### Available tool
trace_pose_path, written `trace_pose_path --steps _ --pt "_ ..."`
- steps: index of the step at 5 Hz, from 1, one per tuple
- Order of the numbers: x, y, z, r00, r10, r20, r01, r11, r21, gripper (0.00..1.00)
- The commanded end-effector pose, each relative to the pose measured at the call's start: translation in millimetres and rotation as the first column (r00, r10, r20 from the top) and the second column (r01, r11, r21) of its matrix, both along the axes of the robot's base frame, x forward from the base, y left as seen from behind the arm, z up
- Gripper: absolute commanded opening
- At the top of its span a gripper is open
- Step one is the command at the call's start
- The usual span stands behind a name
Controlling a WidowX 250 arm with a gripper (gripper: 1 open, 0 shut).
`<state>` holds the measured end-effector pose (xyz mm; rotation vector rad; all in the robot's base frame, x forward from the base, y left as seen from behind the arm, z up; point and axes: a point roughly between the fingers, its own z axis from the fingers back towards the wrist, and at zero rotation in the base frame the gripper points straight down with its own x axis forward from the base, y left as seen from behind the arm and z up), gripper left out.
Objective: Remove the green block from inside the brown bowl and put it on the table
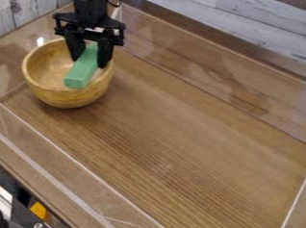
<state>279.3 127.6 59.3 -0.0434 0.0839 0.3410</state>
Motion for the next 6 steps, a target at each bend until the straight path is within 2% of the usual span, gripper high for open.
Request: trace_pose_path --steps 1,3,5,6 --pt "-11.1 -7 -9.7 0.995 -0.091 -0.040 0.090 0.996 -0.018 0.00" --pt "-6.9 -20 27.3 1.000 -0.024 -0.015 0.024 0.999 -0.036 0.00" --pt "3.0 -20 50.1 0.998 -0.056 -0.011 0.056 0.998 -0.037 0.00" --pt "7.7 -18 54.1 0.999 -0.053 -0.006 0.052 0.998 -0.036 0.00"
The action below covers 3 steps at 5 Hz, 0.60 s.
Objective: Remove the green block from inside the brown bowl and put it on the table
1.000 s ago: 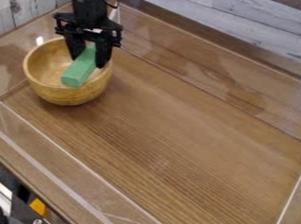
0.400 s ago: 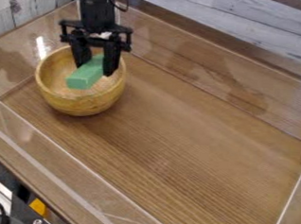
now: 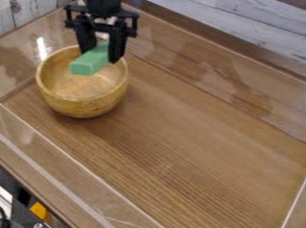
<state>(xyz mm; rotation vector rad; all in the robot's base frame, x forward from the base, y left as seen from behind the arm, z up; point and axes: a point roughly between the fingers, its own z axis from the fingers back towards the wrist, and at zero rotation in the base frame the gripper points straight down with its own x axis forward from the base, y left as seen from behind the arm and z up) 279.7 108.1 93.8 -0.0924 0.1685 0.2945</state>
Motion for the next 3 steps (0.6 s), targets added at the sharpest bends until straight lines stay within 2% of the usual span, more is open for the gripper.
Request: trace_pose_path --steps 1,2,3 --pt "11.5 -3 20.6 0.997 -0.020 0.073 0.018 0.999 0.032 0.00" --pt "10.6 -18 14.4 0.996 -0.043 0.075 0.040 0.998 0.037 0.00" --pt "8.0 -43 5.8 0.993 -0.086 0.076 0.083 0.996 0.044 0.00"
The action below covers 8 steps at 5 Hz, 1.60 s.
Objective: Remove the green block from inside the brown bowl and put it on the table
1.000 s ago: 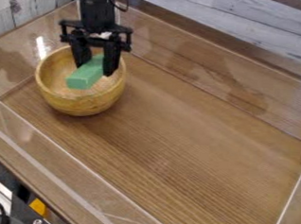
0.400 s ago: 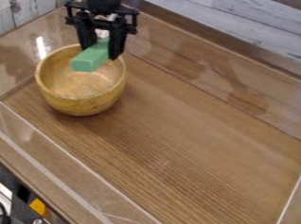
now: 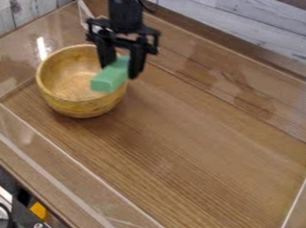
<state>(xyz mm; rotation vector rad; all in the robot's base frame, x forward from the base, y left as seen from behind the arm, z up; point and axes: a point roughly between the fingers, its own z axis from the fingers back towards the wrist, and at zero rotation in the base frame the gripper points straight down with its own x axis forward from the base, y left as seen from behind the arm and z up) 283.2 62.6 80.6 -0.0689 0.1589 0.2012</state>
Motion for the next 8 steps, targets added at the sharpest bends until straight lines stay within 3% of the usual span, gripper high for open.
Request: trace_pose_path --steps 1,3,5,7,8 --pt "6.6 -16 10.5 0.992 -0.104 0.067 0.103 0.994 0.020 0.00" --pt "5.9 -38 -0.8 0.955 -0.286 0.075 0.285 0.958 0.013 0.00" --pt "-3.4 -38 16.8 0.913 -0.399 0.091 0.400 0.917 0.008 0.00" --pt "-0.3 -63 -8.7 0.907 -0.409 0.101 0.411 0.912 0.002 0.00" --pt "-6.6 -72 -18.2 0.908 -0.407 0.103 0.409 0.913 0.002 0.00"
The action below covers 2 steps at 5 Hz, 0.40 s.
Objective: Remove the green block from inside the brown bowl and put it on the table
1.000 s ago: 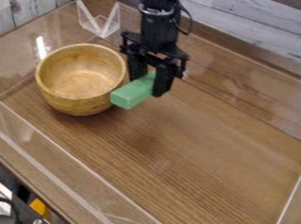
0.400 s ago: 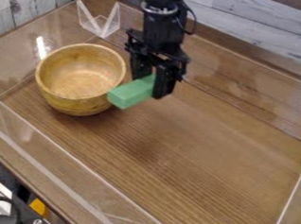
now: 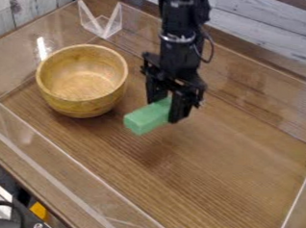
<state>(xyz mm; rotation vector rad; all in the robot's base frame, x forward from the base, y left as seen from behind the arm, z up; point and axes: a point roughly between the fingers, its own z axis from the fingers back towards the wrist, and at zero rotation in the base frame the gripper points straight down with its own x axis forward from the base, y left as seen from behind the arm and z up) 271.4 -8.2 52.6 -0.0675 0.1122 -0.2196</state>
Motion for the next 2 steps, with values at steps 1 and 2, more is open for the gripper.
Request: trace_pose_path --steps 1,2 --pt "2.6 -5.4 2.9 0.999 0.000 0.049 0.001 1.000 -0.005 0.00" --pt "5.7 -10.8 9.2 0.998 0.014 0.056 -0.014 1.000 -0.011 0.00"
